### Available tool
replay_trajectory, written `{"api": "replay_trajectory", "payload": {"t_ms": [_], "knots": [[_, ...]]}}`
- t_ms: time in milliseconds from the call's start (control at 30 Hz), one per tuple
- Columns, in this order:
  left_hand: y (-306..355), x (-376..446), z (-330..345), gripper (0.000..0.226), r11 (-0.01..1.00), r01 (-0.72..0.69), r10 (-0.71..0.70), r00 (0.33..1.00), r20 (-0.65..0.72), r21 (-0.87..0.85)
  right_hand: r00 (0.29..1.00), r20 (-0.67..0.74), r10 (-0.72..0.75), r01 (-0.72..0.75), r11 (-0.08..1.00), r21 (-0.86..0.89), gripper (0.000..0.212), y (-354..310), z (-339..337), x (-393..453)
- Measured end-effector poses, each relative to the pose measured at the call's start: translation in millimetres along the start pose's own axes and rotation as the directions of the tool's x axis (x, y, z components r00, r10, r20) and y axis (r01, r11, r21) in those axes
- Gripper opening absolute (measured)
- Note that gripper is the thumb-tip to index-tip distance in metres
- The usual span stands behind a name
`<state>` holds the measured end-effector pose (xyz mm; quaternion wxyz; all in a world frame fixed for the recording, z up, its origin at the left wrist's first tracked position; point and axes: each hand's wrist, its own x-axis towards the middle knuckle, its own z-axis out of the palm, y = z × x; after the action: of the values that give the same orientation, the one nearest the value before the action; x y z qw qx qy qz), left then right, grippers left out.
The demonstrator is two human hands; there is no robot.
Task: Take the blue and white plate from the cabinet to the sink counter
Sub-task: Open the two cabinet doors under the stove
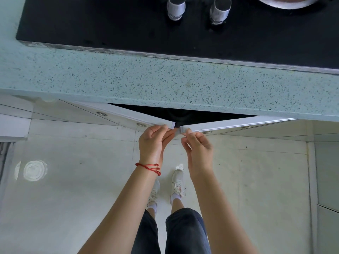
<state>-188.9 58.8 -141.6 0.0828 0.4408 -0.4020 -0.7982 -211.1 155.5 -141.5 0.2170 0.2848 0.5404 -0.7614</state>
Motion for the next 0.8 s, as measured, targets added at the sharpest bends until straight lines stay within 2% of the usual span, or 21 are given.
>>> {"api": "replay_trajectory", "payload": {"t_ms": [167,300,500,667,800], "knots": [[-10.5,-14.2,-10.6,0.028,0.963,-0.060,0.093,0.989,-0.114,0.262,0.977,-0.215,-0.006,-0.034,0.982,-0.184,0.037,11.4,-3.1,-10.5],[-16.2,-24.2,-14.9,0.029,0.933,-0.058,0.142,0.967,-0.213,0.356,0.943,-0.331,-0.047,-0.048,0.960,-0.275,0.038,19.2,-1.5,-17.0],[-21.2,-36.2,-29.5,0.029,0.870,-0.075,0.209,0.952,-0.226,0.487,0.930,-0.354,-0.101,-0.052,0.915,-0.399,0.033,27.4,-12.9,-29.3],[-23.2,-43.7,-39.2,0.022,0.847,-0.097,0.238,0.949,-0.209,0.523,0.918,-0.354,-0.179,-0.002,0.890,-0.456,0.033,33.2,-27.9,-45.5],[-22.0,-47.1,-43.6,0.024,0.845,-0.100,0.237,0.951,-0.199,0.525,0.901,-0.357,-0.247,0.047,0.873,-0.486,0.033,38.0,-39.0,-58.3]]}}
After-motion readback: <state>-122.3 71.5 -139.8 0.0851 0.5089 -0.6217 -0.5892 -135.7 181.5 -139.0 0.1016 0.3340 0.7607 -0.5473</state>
